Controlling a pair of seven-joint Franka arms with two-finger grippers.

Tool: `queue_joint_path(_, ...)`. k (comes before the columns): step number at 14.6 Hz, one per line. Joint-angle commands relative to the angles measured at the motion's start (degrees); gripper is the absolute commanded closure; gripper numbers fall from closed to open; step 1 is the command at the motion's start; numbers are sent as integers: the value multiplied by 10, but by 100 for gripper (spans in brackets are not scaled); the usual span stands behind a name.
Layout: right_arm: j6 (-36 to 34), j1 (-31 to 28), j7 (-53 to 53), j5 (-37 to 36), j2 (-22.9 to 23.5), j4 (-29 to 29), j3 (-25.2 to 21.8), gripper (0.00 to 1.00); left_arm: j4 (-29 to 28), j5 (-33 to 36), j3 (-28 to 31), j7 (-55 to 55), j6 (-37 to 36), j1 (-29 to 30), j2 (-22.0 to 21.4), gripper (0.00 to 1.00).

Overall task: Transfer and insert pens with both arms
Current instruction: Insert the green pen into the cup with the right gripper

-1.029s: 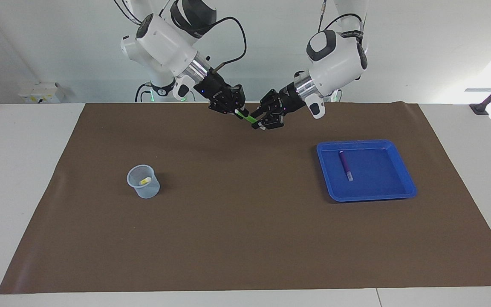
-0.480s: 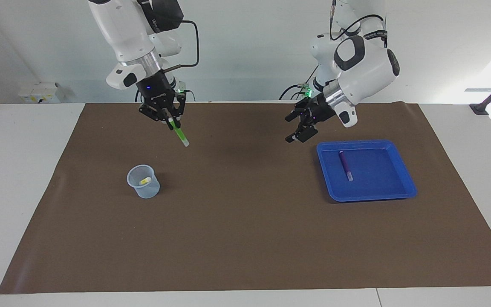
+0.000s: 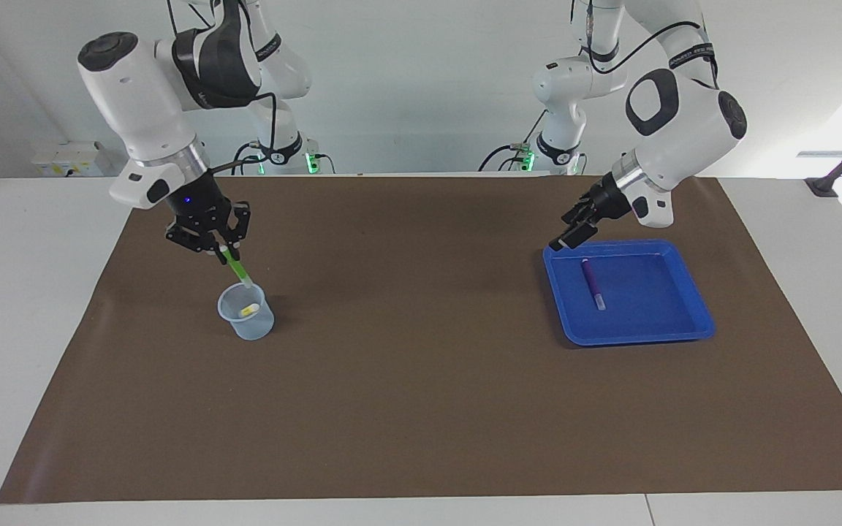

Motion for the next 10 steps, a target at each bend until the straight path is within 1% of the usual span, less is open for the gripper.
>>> queue_joint_path(1, 22, -1, -13, -16, 5, -22, 8, 100, -16, 64, -3, 149, 4, 25, 8, 0)
queue_joint_path(2, 31, -2, -15, -16, 6, -28, 8, 100, -16, 87, -3, 202, 8, 33, 19, 0)
queue_joint_path(4, 32, -2, -15, -16, 6, -36, 8, 100, -24, 108, -3, 289, 40, 38, 44, 0)
queue_joint_path(6, 33, -21, -18, -16, 6, -47, 8, 100, -27, 168, -3, 332, 66, 37, 71, 0)
queue_joint_path(8, 35, -22, -18, -16, 5, -55, 8, 100, -28, 197, -3, 373, 92, 37, 92, 0)
queue_joint_path(10, 47, -22, -18, -16, 3, -69, 8, 100, -29, 253, -3, 406, 123, 33, 119, 0)
